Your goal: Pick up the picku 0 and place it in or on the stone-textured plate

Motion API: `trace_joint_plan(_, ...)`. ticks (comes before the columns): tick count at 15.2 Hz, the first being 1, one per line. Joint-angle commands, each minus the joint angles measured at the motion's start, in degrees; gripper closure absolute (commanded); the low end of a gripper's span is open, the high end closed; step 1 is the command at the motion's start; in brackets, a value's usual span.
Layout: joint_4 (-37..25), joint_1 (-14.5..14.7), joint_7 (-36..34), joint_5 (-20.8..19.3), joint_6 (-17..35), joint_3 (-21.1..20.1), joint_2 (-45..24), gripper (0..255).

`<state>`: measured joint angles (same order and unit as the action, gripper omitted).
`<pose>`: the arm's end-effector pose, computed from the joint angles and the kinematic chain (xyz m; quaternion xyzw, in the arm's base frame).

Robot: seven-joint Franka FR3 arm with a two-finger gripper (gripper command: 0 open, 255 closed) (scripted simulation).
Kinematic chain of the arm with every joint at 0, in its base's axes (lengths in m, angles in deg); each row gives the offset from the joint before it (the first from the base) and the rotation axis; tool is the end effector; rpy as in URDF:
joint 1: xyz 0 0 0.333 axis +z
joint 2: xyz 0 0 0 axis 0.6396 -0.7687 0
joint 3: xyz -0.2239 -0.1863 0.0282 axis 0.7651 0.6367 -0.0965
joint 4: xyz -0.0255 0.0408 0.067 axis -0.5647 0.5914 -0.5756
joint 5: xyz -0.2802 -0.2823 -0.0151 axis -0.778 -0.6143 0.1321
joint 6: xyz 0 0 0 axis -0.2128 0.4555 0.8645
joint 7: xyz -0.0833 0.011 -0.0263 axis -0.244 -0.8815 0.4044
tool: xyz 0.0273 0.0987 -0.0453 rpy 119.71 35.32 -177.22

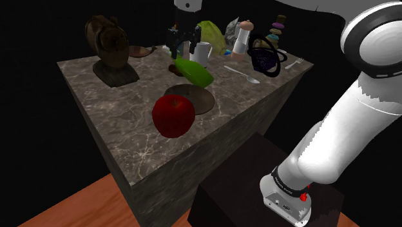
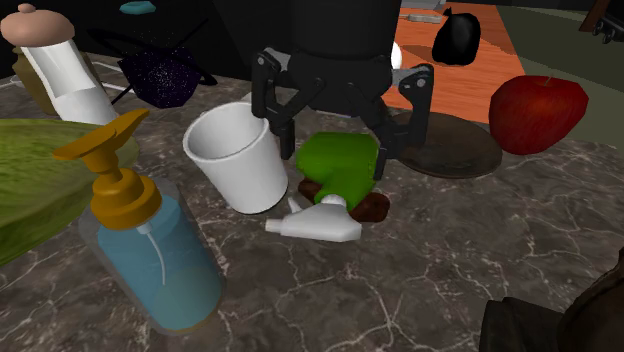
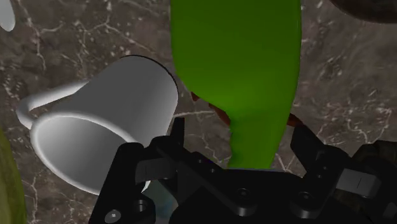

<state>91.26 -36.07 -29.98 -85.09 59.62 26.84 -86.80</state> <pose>0.5694 0.1192 0.5537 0.9996 0.0217 0.0173 0.0049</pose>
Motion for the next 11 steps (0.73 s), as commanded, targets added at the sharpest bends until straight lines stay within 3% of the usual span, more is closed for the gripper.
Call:
trace_joint_plan(1, -6.0, 0.5, -1.4, -0.8, -1.6, -0.3, -5.6, 0)
trace_joint_plan(11, 0.0, 0.2, -1.4, -0.8, 4.3, -0.4, -5.5, 0)
